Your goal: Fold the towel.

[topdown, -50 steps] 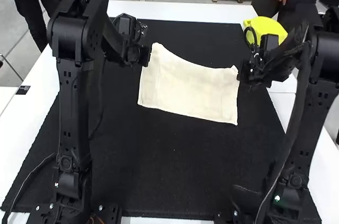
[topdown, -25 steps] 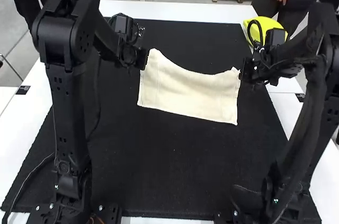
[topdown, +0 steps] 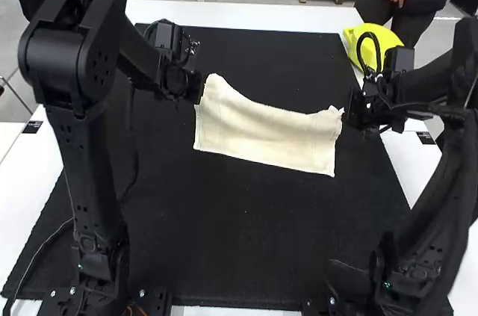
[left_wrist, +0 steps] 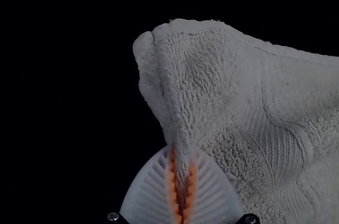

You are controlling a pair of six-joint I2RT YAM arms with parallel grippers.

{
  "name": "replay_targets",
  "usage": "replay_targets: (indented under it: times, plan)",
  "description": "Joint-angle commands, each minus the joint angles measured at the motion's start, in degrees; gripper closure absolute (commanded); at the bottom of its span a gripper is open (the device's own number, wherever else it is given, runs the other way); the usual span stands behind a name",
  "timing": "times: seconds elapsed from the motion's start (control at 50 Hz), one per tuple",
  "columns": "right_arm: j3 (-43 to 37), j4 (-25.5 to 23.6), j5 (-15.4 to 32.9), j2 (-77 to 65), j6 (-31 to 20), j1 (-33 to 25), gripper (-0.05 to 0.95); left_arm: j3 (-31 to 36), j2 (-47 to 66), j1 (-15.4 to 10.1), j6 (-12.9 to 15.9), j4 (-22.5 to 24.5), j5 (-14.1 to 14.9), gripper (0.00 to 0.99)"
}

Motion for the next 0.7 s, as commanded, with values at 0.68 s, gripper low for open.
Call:
replay_targets:
  times: [0.68]
  plan:
    - [-13.25,7.49,-1.16,-3.81,-1.24,-0.57,0.93,-18.6,-3.24,-0.91,0.16,19.16,-4.33,0.974]
